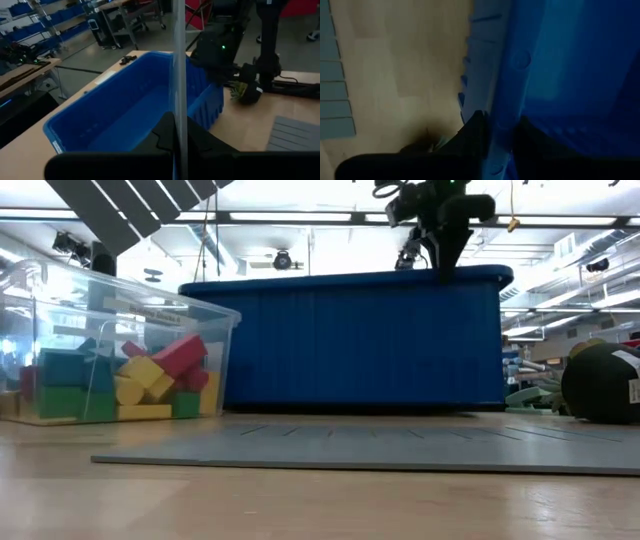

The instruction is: Sort Items/Unsort Items

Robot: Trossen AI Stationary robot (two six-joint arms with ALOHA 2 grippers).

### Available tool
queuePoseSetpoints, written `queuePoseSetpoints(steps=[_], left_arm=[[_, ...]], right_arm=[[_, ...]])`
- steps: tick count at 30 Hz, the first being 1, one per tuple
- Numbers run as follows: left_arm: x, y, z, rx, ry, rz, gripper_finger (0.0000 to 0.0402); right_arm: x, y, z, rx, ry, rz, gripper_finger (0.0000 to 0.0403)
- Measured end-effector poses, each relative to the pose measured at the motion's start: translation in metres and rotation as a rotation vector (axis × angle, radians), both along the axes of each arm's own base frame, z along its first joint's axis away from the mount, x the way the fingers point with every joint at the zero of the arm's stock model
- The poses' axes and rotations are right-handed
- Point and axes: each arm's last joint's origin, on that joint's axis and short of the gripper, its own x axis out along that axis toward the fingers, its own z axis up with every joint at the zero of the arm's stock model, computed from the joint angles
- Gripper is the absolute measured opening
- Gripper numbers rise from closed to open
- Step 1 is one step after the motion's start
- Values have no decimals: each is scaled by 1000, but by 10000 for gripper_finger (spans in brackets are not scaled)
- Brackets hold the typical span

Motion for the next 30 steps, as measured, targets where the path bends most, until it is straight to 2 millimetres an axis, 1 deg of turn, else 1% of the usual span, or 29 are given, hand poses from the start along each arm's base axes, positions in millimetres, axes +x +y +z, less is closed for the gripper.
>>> queuePoseSetpoints(steps=[5, 9, 13, 17, 20, 24, 27, 30], left_arm=[[2, -2, -1, -42, -13, -4, 15], [6, -4, -3, -50, -22, 10, 15], [9, -5, -4, -19, -37, 51, 15], [12, -7, -3, -13, -59, 70, 15], [13, -8, -2, -5, -63, 67, 15], [18, -4, 1, 12, -41, 58, 15], [20, 3, 3, 8, 26, -14, 15], [23, 15, 9, 82, 78, 0, 15]], right_arm=[[-7, -10, 6, 15, -29, -20, 76], [-9, -15, 7, 65, -79, -88, 103], [-7, -12, 7, 90, -104, -113, 133], [-7, -7, 9, 138, -133, -116, 152], [-14, -1, 18, 139, -174, -123, 160], [-25, 6, 32, 136, -250, -126, 164], [-37, 9, 47, 127, -342, -153, 171], [-48, 9, 62, 102, -456, -136, 188]])
